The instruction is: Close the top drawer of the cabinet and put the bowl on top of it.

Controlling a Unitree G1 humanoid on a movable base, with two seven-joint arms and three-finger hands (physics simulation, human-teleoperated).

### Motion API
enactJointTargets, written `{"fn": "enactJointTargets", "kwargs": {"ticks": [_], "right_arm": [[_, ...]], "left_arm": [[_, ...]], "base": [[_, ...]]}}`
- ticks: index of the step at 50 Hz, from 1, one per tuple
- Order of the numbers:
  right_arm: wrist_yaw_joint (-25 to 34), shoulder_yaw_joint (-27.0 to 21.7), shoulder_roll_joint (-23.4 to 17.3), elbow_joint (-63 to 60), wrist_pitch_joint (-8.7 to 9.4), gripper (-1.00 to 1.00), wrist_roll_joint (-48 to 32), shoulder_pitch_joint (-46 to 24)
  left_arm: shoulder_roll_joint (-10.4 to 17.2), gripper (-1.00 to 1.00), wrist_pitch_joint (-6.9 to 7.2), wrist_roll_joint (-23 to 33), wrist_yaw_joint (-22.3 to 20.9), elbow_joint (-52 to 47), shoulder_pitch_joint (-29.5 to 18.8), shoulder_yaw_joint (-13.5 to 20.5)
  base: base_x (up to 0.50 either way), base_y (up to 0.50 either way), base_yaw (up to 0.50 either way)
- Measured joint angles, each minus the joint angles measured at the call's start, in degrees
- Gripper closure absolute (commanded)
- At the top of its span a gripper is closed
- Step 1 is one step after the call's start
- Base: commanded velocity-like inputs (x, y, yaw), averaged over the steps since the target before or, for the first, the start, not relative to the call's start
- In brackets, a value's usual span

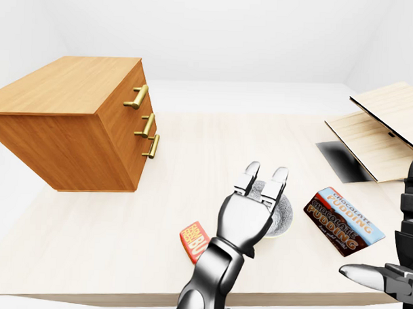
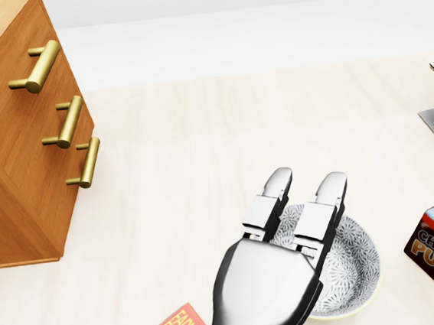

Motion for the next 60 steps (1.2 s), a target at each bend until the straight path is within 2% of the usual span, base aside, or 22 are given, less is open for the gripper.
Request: {"fn": "enactJointTargets", "kwargs": {"ticks": [23,60], "right_arm": [[0.4,-0.2,0.3,-0.1,0.00,-1.00,0.2,0.2],[-0.2,-0.1,-0.4,0.4,0.00,-1.00,0.5,-0.2]], "left_arm": [[-1.7,-1.00,0.00,3.4,0.5,5.7,-1.2,0.2],[-5.3,-1.00,0.00,4.3,4.5,18.5,-5.2,3.6]], "base": [[0.00,0.00,0.00],[0.00,0.00,0.00]]}}
